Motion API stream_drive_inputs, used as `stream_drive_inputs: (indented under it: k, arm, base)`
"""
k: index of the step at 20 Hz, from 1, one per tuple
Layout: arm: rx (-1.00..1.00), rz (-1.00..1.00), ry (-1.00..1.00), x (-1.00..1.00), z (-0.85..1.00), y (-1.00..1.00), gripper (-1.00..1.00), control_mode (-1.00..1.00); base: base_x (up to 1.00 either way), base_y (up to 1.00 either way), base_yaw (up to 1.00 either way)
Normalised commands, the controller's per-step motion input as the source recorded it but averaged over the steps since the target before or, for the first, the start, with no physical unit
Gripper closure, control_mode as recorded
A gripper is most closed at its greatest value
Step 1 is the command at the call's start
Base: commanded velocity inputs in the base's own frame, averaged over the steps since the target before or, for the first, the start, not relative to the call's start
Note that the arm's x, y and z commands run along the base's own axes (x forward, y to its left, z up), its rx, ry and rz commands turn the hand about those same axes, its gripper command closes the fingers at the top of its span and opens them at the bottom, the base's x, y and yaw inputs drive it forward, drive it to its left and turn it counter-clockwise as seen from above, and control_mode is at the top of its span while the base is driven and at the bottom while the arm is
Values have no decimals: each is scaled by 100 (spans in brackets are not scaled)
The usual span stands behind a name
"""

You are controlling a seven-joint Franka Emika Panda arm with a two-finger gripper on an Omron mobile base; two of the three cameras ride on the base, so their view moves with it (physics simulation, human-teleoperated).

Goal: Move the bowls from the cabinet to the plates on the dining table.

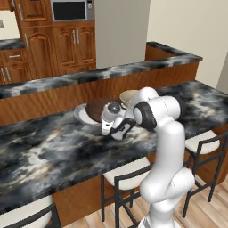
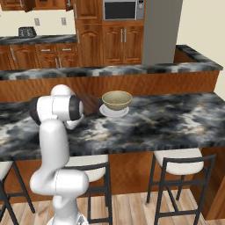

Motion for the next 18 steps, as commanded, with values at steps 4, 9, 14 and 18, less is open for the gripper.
stream_drive_inputs:
  k: [4, 9, 14, 18]
  arm:
    - [-7, 1, 6, 63, -17, 20, 100, -100]
    - [-13, 1, 0, 15, 8, 17, 100, -100]
    - [-16, 0, -3, -21, 52, 12, 100, -100]
    - [-13, 2, -4, -33, 52, 17, 100, -100]
  base:
    - [0, 0, 0]
    - [0, 0, 0]
    - [0, 0, 0]
    - [0, 0, 0]
